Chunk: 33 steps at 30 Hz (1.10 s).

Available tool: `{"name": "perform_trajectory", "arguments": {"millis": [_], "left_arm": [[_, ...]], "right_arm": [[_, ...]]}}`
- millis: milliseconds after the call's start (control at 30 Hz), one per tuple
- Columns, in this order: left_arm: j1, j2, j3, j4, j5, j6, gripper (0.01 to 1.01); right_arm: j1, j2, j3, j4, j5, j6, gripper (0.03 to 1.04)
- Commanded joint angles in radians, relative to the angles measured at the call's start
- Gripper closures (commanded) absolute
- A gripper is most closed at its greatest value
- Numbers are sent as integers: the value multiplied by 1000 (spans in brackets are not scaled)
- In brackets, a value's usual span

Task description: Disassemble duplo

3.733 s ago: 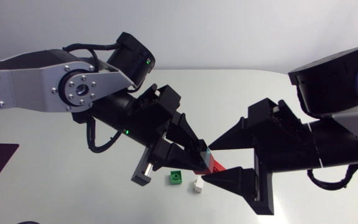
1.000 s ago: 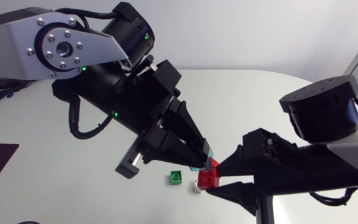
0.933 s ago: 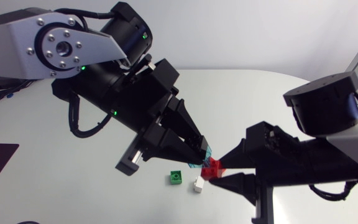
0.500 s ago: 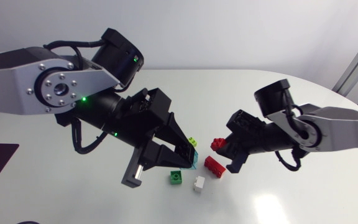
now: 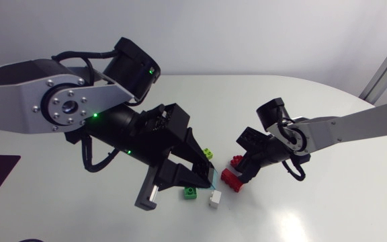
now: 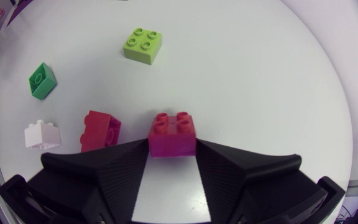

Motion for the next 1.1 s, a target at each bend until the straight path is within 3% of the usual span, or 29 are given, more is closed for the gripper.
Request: {"name": "perform_trajectory", "arguments": {"millis": [0,167,333,367,500,700,900,1067], "left_arm": [[-7,4,-5,12,1,-6,690],[-9,-4,-7,14,3,-12,689],[22,-13,9,20,37,-44,689],[46,-8,22,38,70,-93,689],[80,7,73,57,156,-190,689],[66,55,102,57,159,-200,689],[54,73,121,43,189,-211,689],[48,70,122,17,210,-205,689]], "right_arm": [[-14,-11,15,-24,-5,-7,87],[-71,-112,27,-124,-139,10,69],[-154,-279,39,-288,-413,11,69],[-166,-339,25,-301,-467,0,69],[-131,-529,-15,-343,-521,3,70],[29,-695,-27,-385,-527,59,74],[161,-716,-24,-406,-512,77,102],[181,-706,-27,-399,-509,77,138]]}}
